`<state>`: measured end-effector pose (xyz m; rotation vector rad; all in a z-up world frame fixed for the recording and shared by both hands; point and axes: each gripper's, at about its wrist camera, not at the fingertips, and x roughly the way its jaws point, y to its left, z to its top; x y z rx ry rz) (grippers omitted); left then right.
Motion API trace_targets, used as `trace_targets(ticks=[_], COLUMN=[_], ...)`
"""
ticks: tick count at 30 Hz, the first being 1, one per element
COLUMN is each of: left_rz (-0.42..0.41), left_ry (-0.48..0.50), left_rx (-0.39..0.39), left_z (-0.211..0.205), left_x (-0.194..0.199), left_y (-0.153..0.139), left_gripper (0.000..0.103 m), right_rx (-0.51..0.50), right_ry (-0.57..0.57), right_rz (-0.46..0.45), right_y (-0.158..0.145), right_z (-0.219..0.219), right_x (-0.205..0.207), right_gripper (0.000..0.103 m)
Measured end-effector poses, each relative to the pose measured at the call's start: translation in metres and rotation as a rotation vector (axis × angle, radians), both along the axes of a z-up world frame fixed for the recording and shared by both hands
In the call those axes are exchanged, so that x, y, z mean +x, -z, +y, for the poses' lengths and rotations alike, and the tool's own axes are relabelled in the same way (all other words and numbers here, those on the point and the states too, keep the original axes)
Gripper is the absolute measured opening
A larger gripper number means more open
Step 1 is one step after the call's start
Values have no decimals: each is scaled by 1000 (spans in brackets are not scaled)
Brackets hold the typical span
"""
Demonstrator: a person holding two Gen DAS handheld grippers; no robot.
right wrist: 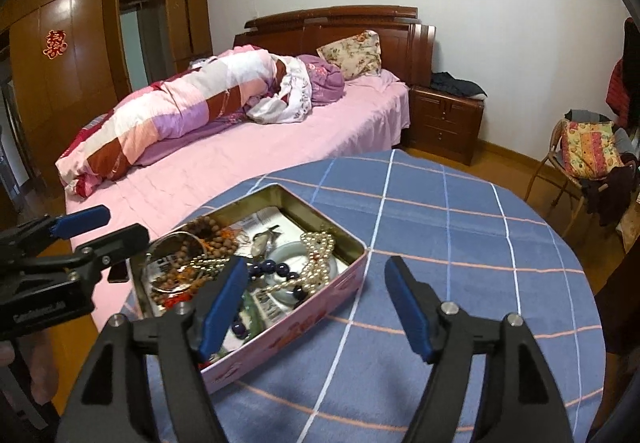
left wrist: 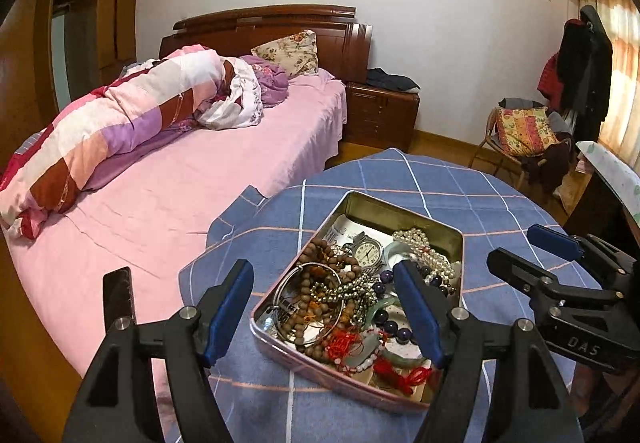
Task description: Organize jewelry
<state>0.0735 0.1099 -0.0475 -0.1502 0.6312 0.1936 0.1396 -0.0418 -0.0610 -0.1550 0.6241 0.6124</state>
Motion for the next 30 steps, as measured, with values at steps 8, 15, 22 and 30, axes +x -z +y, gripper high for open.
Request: trace_targets(ticks=[8, 15, 22, 30], left_rz=[-10, -10, -8, -6], left_ry=[2, 1, -2, -4], left_rx=[7, 10, 14, 14], left_z=[-2, -2, -2, -1], left_x=[-4, -6, -6, -6], left_y=[-2, -3, -3, -2], left_gripper=[73, 73, 73, 73], right_rx=[1, 1, 2, 0], right_ry=[-6, -2, 0, 0], right_rz=[-5, -3, -2, -1], right_y=[0, 1, 0, 1], right_z=[4, 4, 3, 3], right_x=[-5, -5, -5, -5], right_gripper=[75, 75, 75, 75])
